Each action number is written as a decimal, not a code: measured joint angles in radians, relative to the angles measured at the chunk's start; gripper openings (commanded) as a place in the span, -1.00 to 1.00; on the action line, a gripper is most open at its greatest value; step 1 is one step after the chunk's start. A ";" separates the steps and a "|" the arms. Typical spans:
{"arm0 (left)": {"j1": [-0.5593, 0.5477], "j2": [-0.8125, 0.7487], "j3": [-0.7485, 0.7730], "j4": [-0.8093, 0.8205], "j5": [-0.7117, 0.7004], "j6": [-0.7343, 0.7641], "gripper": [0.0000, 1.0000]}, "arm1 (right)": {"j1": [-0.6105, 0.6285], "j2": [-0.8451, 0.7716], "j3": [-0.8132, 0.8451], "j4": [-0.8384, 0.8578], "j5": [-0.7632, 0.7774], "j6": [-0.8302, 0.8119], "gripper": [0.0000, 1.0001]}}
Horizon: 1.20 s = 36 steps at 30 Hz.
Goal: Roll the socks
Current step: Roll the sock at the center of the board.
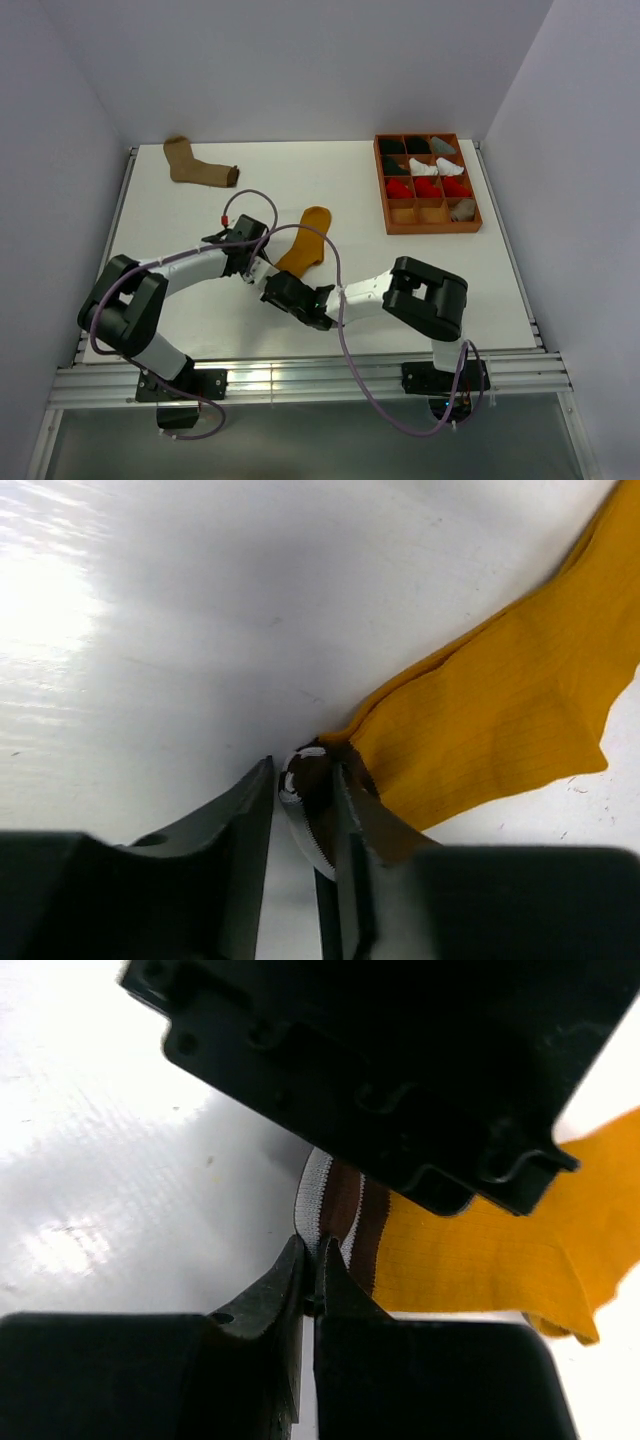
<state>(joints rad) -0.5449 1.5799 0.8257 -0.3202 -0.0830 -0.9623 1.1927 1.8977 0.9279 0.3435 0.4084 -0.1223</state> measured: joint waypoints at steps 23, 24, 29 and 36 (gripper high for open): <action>0.127 -0.457 -0.318 0.161 -0.037 -0.181 0.58 | -0.230 -0.071 0.006 -0.118 -0.505 0.184 -1.00; 0.127 -0.472 -0.333 0.172 -0.037 -0.183 0.58 | -0.251 -0.071 0.006 -0.121 -0.542 0.197 -1.00; 0.126 -0.539 -0.401 0.234 -0.025 -0.184 0.60 | -0.344 -0.071 0.007 -0.138 -0.710 0.283 -1.00; 0.088 -0.549 -0.444 0.315 -0.010 -0.187 0.56 | -0.457 -0.037 0.008 -0.126 -0.919 0.431 -1.00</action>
<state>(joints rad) -0.4568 1.0313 0.3820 -0.0048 -0.0925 -1.1496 0.7361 1.8603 0.9360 0.2173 -0.5106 0.3088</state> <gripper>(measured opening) 0.788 0.037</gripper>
